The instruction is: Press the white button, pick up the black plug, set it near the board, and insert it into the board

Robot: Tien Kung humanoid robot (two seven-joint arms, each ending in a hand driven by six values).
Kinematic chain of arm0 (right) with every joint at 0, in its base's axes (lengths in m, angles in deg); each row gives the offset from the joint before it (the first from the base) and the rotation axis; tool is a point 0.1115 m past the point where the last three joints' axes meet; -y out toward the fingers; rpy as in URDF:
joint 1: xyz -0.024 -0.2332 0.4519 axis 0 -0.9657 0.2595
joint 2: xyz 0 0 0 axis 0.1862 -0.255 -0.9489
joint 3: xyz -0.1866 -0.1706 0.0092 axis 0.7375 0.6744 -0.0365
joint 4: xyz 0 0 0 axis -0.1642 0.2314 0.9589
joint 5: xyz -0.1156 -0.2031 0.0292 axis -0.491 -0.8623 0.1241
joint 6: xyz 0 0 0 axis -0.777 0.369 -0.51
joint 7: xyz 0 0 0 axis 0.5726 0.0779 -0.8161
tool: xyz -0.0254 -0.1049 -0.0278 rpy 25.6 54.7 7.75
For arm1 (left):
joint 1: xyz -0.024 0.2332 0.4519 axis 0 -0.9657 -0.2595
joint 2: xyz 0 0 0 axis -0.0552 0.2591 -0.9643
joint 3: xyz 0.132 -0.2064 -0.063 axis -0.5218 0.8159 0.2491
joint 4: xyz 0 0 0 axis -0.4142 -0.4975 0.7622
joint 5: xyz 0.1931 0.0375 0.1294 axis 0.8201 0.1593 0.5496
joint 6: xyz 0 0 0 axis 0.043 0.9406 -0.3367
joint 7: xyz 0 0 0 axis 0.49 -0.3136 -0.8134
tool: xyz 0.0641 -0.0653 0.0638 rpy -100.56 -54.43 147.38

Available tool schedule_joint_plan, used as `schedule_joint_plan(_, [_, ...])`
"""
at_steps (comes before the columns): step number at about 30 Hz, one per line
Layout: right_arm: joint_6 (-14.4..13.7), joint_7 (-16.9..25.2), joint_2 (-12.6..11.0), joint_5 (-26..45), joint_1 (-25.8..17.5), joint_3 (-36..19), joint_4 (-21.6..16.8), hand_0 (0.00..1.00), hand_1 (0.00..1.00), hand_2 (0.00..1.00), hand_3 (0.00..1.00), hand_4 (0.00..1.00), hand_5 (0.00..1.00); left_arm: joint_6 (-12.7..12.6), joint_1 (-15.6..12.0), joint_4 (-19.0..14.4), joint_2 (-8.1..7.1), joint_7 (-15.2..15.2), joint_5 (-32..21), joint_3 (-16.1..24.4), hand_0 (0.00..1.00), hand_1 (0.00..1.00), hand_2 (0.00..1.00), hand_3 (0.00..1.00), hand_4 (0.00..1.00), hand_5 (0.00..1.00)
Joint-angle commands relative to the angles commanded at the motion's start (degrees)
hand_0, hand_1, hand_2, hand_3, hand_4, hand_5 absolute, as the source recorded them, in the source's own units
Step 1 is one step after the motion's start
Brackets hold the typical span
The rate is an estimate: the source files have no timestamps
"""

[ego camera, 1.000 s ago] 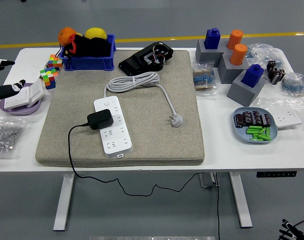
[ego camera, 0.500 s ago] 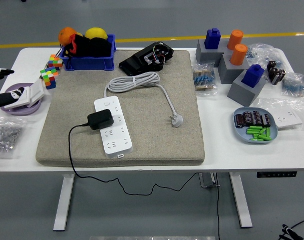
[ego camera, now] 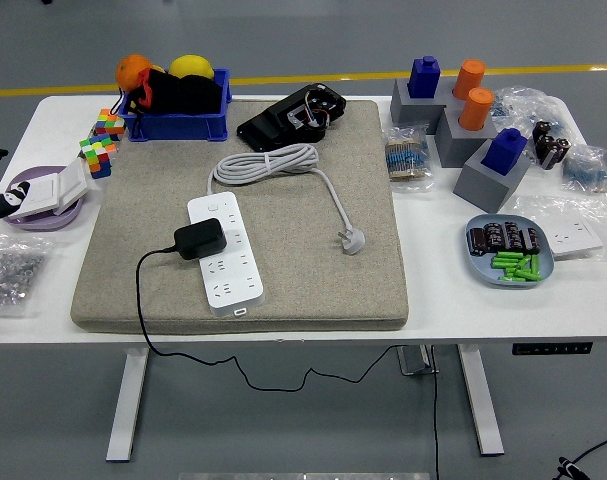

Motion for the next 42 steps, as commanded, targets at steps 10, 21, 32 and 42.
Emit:
schedule_joint_plan(10, [-0.16, -0.07, -0.44, -0.84, 1.02, -0.51, 0.47, 0.795, 0.689, 0.639, 0.63, 0.725, 0.474, 0.05, 0.6, 0.36, 0.37, -0.11, -0.02, -0.53, 0.822, 0.815, 0.767, 0.669, 0.739, 0.002])
schedule_joint_plan(21, [-0.01, -0.23, 0.08, -5.16, 0.81, -4.97, 1.69, 0.795, 0.689, 0.64, 0.631, 0.724, 0.475, 0.08, 0.53, -0.19, 1.08, -0.26, 0.15, -1.25, 0.823, 0.81, 0.765, 0.669, 0.737, 0.002])
schedule_joint_plan(32, [-0.14, -0.41, 0.33, -7.14, 2.12, -7.08, 1.74, 0.794, 0.689, 0.64, 0.632, 0.724, 0.475, 0.11, 0.51, -0.63, 1.58, -0.28, -0.7, -3.5, 0.821, 0.809, 0.76, 0.668, 0.737, 0.002])
schedule_joint_plan(42, [-0.14, -0.47, 0.21, -8.12, 2.2, -8.45, 1.74, 0.795, 0.689, 0.64, 0.632, 0.724, 0.476, 0.15, -0.06, -1.46, 1.57, -0.58, -1.4, -5.35, 0.817, 0.806, 0.76, 0.669, 0.735, 0.002])
